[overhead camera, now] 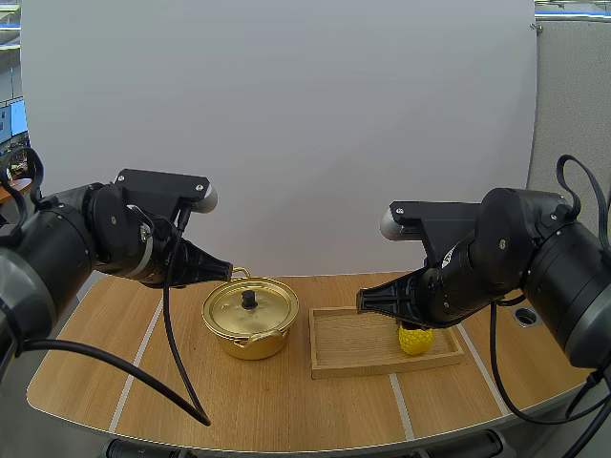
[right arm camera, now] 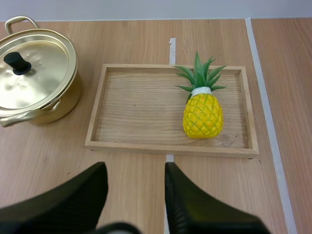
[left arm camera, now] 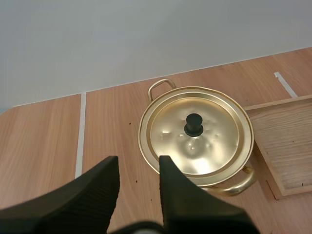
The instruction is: Open the pot, put the pineapple inside, and close it
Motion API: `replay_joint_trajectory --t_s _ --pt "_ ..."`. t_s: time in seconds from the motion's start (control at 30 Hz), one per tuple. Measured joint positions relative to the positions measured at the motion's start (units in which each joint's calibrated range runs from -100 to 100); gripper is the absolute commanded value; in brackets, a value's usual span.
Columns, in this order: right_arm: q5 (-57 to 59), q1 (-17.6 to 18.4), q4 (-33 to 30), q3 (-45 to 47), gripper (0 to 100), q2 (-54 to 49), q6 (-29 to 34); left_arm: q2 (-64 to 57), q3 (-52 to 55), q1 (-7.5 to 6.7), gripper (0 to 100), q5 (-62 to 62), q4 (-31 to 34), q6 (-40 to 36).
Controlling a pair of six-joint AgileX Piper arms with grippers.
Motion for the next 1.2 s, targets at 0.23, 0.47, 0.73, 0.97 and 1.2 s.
replay_joint_trajectory --t_s 0.23,0.47,0.73,0.97,1.2 --pt "-1.32 0.0 0.09 0.0 100 0.06 0.0 0.31 0.0 0.0 100 -0.17 0.0 4.56" --pt "-1.32 0.0 0.09 0.0 100 0.06 0.0 0.67 0.0 0.0 100 -1.6 -2.48 12.52" --pt "-1.32 0.0 0.09 0.0 100 0.06 0.0 6.26 0.0 0.0 100 -2.03 -17.85 33.65" --pt "-1.32 0.0 0.09 0.0 100 0.06 0.0 16.71 -3.91 -1.4 100 -2.03 -20.06 38.81" --pt "-1.32 0.0 0.09 0.0 100 0.06 0.0 27.16 -11.48 -3.74 100 -1.69 -20.4 38.79"
